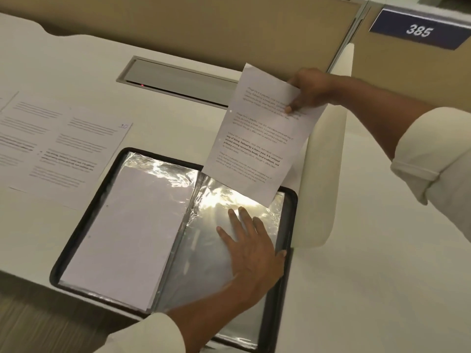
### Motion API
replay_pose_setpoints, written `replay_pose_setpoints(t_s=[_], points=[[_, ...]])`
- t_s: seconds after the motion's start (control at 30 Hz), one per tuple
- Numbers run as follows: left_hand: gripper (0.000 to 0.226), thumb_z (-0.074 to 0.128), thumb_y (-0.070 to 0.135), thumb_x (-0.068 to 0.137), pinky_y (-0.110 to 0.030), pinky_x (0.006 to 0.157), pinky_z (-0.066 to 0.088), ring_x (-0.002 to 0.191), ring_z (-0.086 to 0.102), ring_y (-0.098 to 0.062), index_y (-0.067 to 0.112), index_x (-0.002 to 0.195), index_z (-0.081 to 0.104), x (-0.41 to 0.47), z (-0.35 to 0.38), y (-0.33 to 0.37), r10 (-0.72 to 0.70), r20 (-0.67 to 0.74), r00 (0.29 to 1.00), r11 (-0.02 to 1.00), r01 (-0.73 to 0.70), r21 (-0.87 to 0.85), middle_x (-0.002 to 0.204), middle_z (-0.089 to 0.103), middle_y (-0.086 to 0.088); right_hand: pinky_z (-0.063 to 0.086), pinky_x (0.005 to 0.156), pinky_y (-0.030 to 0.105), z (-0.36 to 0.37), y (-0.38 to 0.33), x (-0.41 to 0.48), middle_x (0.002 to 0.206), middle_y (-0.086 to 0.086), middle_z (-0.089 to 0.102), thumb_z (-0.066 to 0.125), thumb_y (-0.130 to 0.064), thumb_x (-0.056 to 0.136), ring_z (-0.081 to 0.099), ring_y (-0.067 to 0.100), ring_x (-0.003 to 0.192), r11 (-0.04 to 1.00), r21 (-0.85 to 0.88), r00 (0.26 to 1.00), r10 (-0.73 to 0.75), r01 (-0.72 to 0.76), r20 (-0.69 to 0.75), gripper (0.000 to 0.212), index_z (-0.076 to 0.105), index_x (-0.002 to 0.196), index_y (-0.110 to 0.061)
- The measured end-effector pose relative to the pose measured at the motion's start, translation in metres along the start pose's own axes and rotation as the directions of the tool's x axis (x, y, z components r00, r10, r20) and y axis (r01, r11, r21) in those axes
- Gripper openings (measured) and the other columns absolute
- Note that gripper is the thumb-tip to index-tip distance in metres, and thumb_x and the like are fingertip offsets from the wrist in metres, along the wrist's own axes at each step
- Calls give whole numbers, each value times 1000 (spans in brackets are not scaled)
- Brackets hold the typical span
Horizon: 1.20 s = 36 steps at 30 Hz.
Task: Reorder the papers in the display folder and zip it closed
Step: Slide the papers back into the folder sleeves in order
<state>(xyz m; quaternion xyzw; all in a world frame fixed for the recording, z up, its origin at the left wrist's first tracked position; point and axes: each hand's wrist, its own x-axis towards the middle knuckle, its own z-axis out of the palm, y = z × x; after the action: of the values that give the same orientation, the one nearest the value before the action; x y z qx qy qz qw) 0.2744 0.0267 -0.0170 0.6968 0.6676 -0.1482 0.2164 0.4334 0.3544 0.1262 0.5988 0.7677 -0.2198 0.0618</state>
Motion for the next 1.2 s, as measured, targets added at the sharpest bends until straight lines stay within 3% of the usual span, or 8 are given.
replay_pose_setpoints(t_s=[0.27,0.37,0.47,0.53,0.63,0.97,1.1,1.2], points=[[50,42,46,105,-69,128,4,162,-14,-40,17,145,54,-4,-10,-11,26,-25,999,984,-29,-177,177,4,-14,50,70,34,-36,14,15,100,12,73,91,-31,81,64,31,86,998,34,998,59,-59,-3,38,74,104,-7],[39,42,36,107,-51,129,25,164,11,-28,20,130,70,-10,-13,-15,0,-94,996,951,-29,-307,172,31,-2,57,85,42,-45,15,19,105,9,75,92,-32,78,68,33,93,995,65,997,75,-76,23,39,76,106,-10],[18,56,29,104,-27,96,52,135,52,-11,23,110,73,-13,-16,-19,-97,-207,974,885,-11,-466,130,64,11,58,96,50,-49,14,20,108,6,76,92,-29,79,71,34,99,991,110,996,75,-80,52,35,76,107,-15],[12,68,37,101,-21,77,47,106,56,-6,29,93,64,-13,-23,-21,-157,-212,965,849,22,-528,103,61,16,58,96,50,-48,13,20,107,6,76,91,-26,80,72,35,100,990,123,997,66,-71,50,33,77,107,-17],[29,73,50,97,-26,73,49,93,53,-6,31,81,56,-9,-22,-26,-220,-198,955,799,60,-599,88,59,15,59,93,47,-47,13,22,103,5,76,91,-25,81,72,35,100,988,139,997,59,-65,50,34,76,109,-16],[22,67,44,102,-35,69,59,68,65,-7,29,92,55,-5,-17,-41,-348,-183,919,714,133,-687,72,65,12,53,107,46,-64,27,34,113,1,76,89,-28,79,70,30,107,962,247,992,96,-115,86,47,76,122,-15],[37,68,28,101,-32,79,62,79,70,-8,29,133,51,-3,-16,-42,-380,-182,907,722,168,-671,86,71,13,61,78,31,-72,31,34,99,0,81,88,-20,80,77,23,89,962,242,983,87,-124,159,35,77,113,-17],[28,64,29,100,-36,83,61,84,70,-10,29,128,64,1,-20,-43,-388,-173,905,712,175,-680,89,73,13,61,59,21,-74,30,38,98,3,82,87,-15,81,78,13,75,963,228,975,97,-143,201,35,77,115,-13]])
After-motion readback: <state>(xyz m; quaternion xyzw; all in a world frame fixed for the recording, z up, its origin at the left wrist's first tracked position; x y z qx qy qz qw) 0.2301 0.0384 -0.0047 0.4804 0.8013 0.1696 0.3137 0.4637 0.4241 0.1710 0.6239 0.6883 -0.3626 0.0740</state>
